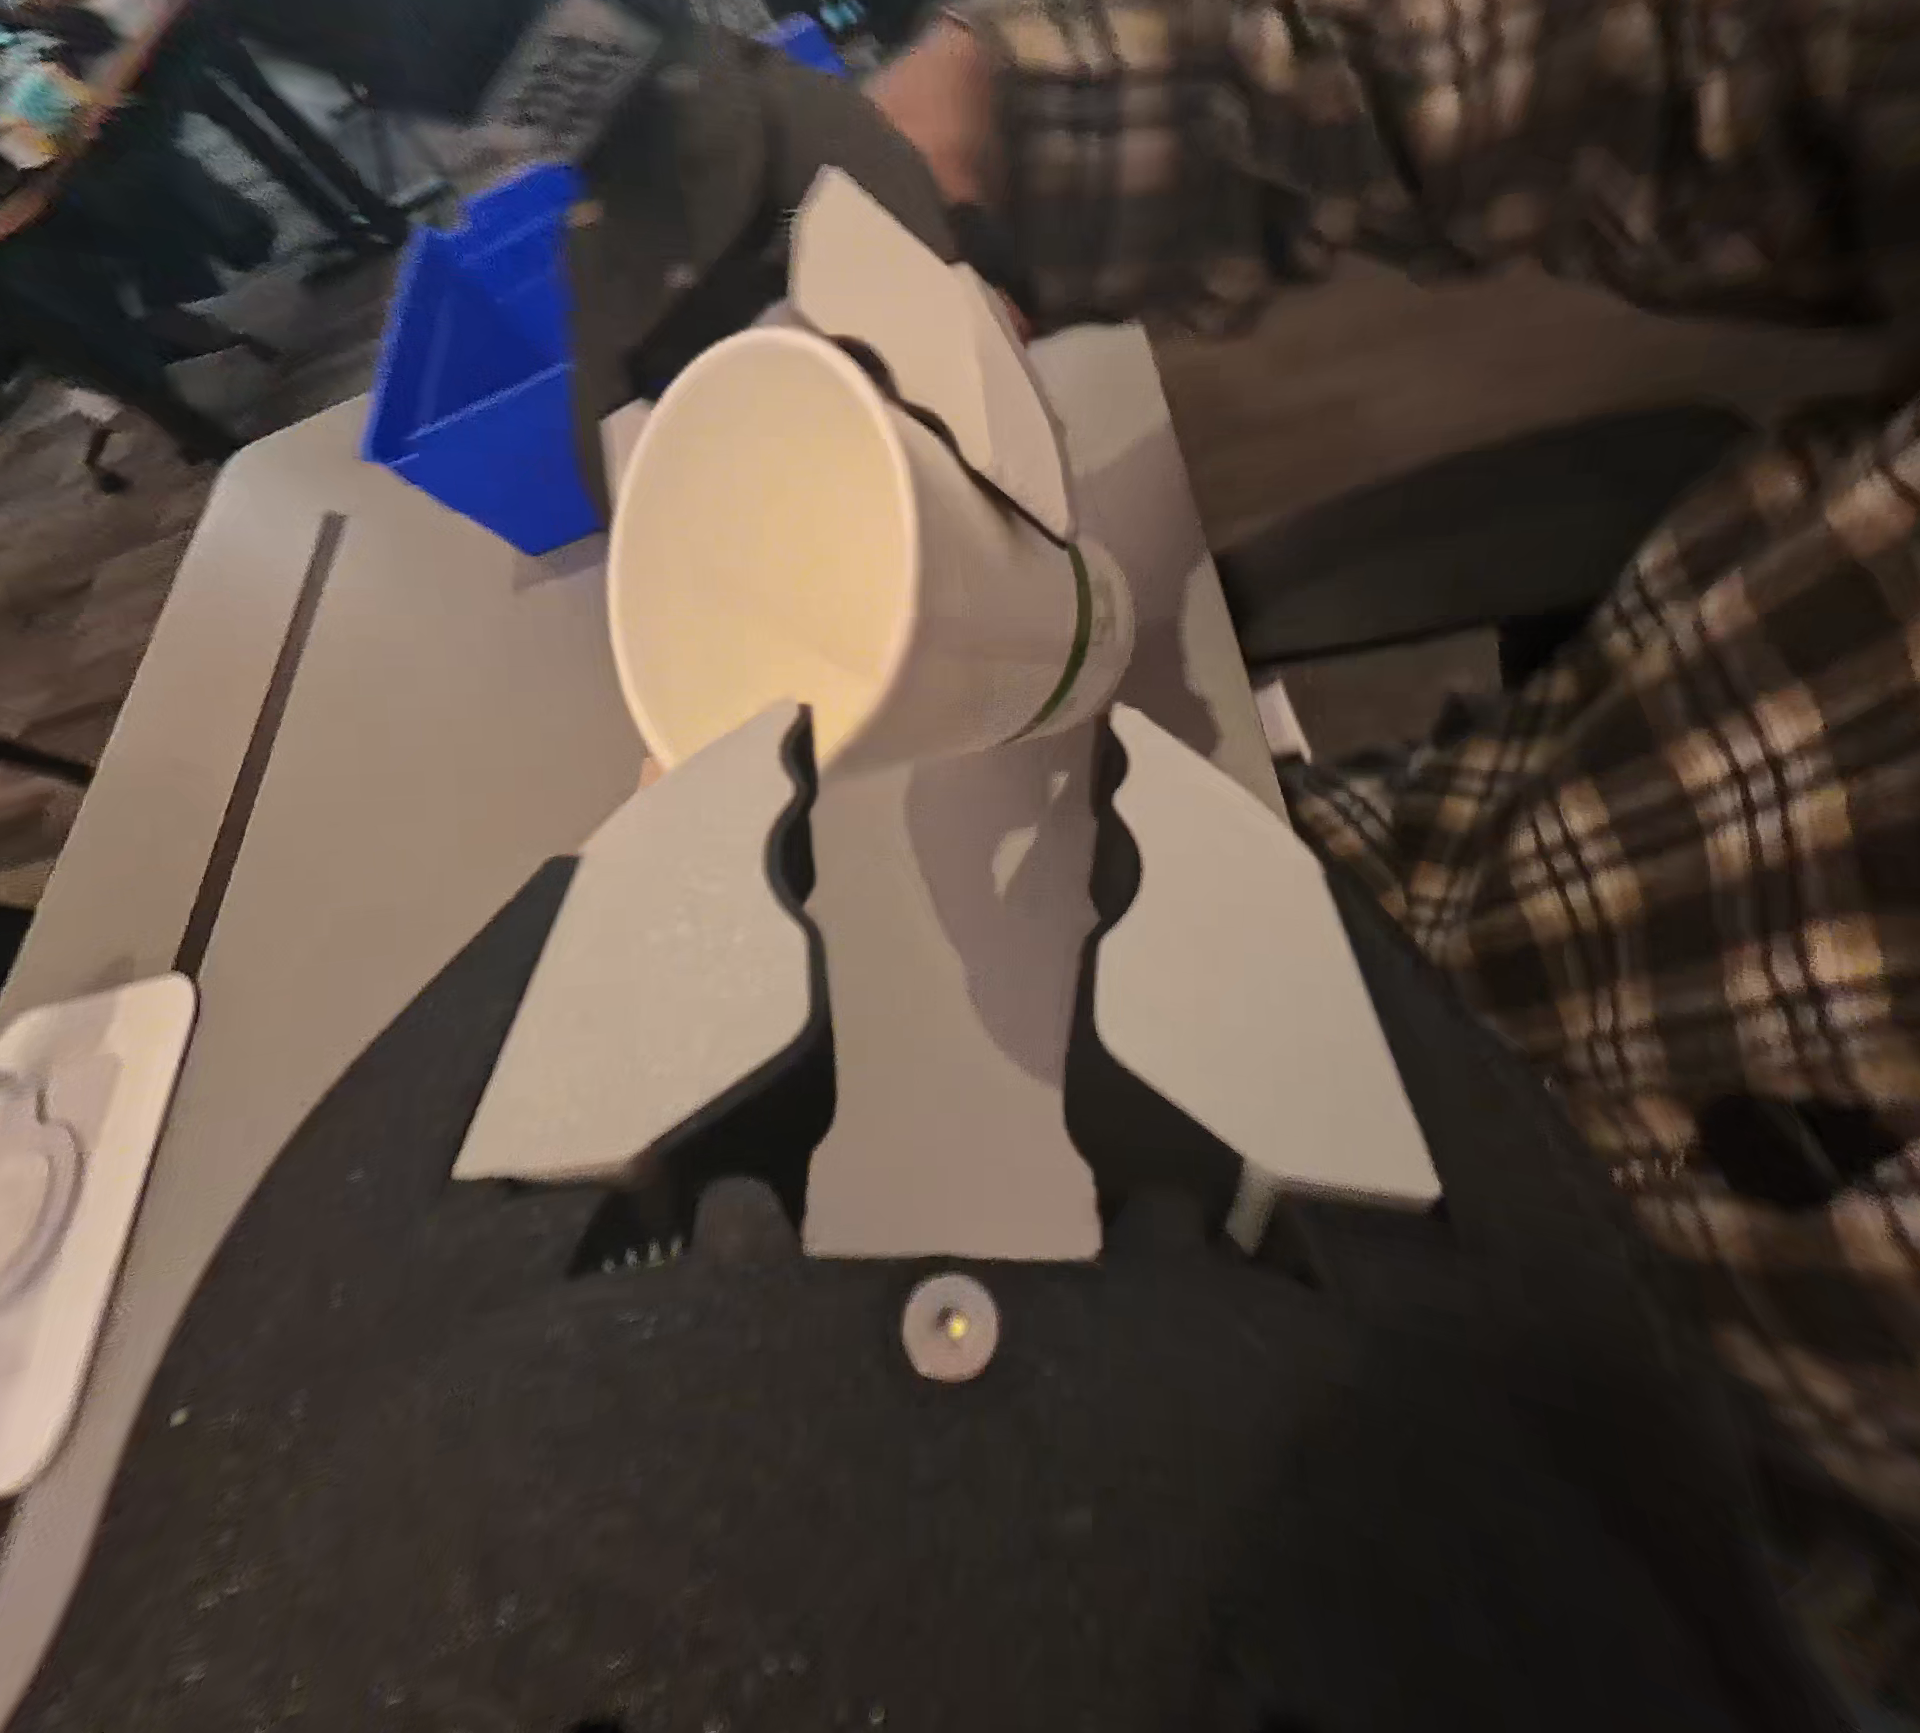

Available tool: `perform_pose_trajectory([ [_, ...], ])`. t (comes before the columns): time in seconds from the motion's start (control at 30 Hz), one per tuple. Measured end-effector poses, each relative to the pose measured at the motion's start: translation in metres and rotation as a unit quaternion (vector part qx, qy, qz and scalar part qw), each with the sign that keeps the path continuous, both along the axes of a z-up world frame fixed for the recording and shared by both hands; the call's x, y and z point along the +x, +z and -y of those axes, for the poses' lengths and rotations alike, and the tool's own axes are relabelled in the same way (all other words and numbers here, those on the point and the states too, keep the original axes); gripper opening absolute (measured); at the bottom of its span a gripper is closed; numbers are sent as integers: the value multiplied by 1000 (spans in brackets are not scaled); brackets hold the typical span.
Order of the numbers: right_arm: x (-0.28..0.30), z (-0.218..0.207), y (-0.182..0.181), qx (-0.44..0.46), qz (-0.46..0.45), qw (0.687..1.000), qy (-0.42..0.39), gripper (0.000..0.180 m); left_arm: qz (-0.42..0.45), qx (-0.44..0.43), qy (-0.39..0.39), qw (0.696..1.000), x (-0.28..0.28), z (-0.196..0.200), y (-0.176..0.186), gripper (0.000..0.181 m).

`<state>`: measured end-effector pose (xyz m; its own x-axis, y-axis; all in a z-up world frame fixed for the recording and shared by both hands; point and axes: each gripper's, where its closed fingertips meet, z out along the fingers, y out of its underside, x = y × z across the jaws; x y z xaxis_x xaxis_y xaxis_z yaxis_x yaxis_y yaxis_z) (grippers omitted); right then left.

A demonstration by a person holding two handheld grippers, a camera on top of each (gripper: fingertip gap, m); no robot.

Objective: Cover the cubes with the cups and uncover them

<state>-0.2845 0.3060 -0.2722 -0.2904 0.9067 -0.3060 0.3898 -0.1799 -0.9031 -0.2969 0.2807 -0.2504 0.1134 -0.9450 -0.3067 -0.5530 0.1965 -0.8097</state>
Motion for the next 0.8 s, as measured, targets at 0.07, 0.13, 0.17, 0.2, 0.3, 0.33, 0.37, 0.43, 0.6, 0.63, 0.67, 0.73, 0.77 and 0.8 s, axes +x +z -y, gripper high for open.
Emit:
perform_pose_trajectory([
  [0.07, 13, -33, 4, 18, -43, 992, -120, 93, 66, -27, 42, 997, -13, -10, 12, 58],
  [0.13, 34, -70, 5, 56, -79, 961, -258, 93, 133, -64, 79, 986, -31, -17, 22, 62],
  [0.17, 48, -87, 5, 79, -92, 939, -323, 93, 164, -85, 100, 978, -43, -21, 26, 62],
  [0.2, 62, -101, 3, 98, -100, 914, -381, 93, 191, -108, 121, 968, -55, -26, 28, 63],
  [0.3, 98, -126, -10, 126, -89, 848, -508, 93, 260, -164, 168, 937, -90, -35, 32, 64],
  [0.33, 107, -130, -16, 131, -77, 830, -537, 93, 281, -174, 175, 928, -100, -36, 34, 64],
  [0.37, 113, -133, -21, 135, -69, 817, -556, 93, 300, -178, 179, 920, -110, -37, 37, 63],
  [0.43, 118, -136, -27, 137, -66, 803, -576, 93, 324, -176, 189, 910, -126, -37, 42, 61],
  [0.6, 122, -143, -45, 133, -39, 787, -602, 93, 328, -158, 206, 908, -144, -35, 52, 61],
  [0.63, 121, -144, -48, 133, -35, 785, -603, 93, 325, -156, 207, 909, -146, -33, 52, 61],
  [0.67, 121, -145, -52, 134, -28, 784, -605, 93, 324, -156, 206, 910, -147, -32, 52, 61],
  [0.73, 120, -148, -60, 139, -9, 781, -609, 93, 322, -156, 207, 910, -150, -31, 52, 61],
  [0.77, 119, -149, -64, 142, 0, 780, -609, 93, 322, -155, 208, 910, -152, -30, 52, 61],
  [0.8, 118, -150, -68, 144, 8, 780, -609, 93, 323, -154, 210, 910, -154, -30, 53, 61],
])
